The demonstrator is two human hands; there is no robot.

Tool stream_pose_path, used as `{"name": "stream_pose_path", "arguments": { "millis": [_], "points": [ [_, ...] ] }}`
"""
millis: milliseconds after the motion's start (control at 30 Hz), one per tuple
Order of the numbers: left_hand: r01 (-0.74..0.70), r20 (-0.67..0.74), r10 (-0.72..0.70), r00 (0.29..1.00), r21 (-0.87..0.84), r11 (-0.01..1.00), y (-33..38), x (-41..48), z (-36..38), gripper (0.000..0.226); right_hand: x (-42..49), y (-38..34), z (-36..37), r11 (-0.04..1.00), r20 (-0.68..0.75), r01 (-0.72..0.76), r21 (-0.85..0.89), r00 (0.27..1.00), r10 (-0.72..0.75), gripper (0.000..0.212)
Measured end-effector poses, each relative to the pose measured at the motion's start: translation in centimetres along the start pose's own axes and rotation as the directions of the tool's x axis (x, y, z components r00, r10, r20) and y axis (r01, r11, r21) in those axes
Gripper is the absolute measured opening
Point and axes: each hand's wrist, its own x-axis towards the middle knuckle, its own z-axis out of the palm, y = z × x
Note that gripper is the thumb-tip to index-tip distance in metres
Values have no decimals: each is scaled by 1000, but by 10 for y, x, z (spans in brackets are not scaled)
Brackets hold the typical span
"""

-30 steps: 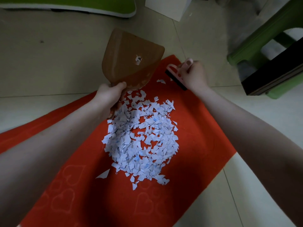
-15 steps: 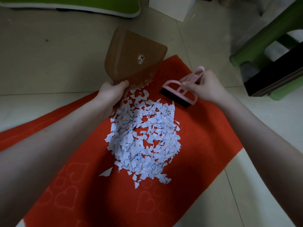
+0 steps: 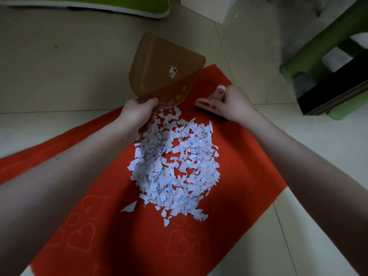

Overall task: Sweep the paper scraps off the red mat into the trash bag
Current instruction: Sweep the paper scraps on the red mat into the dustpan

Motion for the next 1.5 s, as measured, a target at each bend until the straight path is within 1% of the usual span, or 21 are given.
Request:
{"name": "stream_pose_path", "arguments": {
  "millis": [33,67,100,133,267,333,433,500,567,633,700,800,867,967,1000,1167,1267,1333,1400,1433,1500],
  "points": [
    [1,-2,-1,1000,-4,1000,0,0,-1,28,-7,3,-1,999,38,33,4,999,-33,47],
    [1,-5,-1,1000,-4,1000,0,1,-2,29,-14,7,-3,998,62,58,34,996,-60,34],
    [1,-7,-1,1000,3,1000,0,1,-3,30,-21,11,-4,993,69,77,87,994,-83,19],
    [2,-8,-1,1000,11,1000,0,1,-3,30,-29,14,-7,986,57,87,144,994,-96,10],
    [-4,-8,4,1000,36,999,0,1,-4,30,-46,21,-19,955,-95,96,279,993,-72,12],
    [-5,-3,6,1000,41,999,1,0,-3,29,-42,24,-18,950,-175,75,302,984,-22,13],
    [-10,-4,10,1000,34,999,4,-3,-2,30,-27,18,-6,957,-236,46,288,972,24,16],
    [-11,-4,11,1000,36,999,5,-5,-1,31,-12,13,2,959,-223,21,284,974,45,23],
    [-19,-2,19,1000,42,999,5,-7,0,30,-2,7,9,972,-189,-1,233,981,47,20],
    [-25,-1,26,1000,52,998,5,-9,0,30,0,-1,15,989,-147,25,144,989,-4,17],
    [-32,-6,32,999,51,998,5,-9,-3,30,-6,-7,17,988,-91,113,103,990,-104,16],
    [-32,-17,32,999,41,999,3,-7,-6,31,-24,-7,11,969,-24,197,151,980,-196,13],
    [-25,-17,26,1000,34,999,1,-4,-7,30,-39,-4,2,958,-62,220,186,975,-212,13],
    [-5,-9,5,1000,39,999,-3,1,-8,28,-50,5,-14,893,-158,214,396,974,-163,12],
    [-1,-7,1,1000,39,999,-4,2,-8,28,-50,8,-17,885,-179,205,418,974,-140,13],
    [-4,-3,4,1000,40,999,-1,3,0,30,-38,26,-17,906,-230,127,405,973,-34,16],
    [-8,9,8,1000,28,1000,-1,3,5,28,-27,34,-12,921,-333,45,387,938,94,14],
    [-9,9,9,1000,36,999,-2,2,7,29,-21,40,-12,958,-423,-70,279,887,188,28],
    [0,3,0,1000,30,1000,-4,4,7,29,-11,44,-16,955,-459,-250,157,838,295,38],
    [9,1,-9,1000,20,1000,-4,5,7,29,-6,45,-17,946,-458,-303,115,829,322,39],
    [28,-3,-28,1000,3,1000,-5,7,6,28,5,46,-19,935,-413,-346,71,844,343,40]
  ]
}}
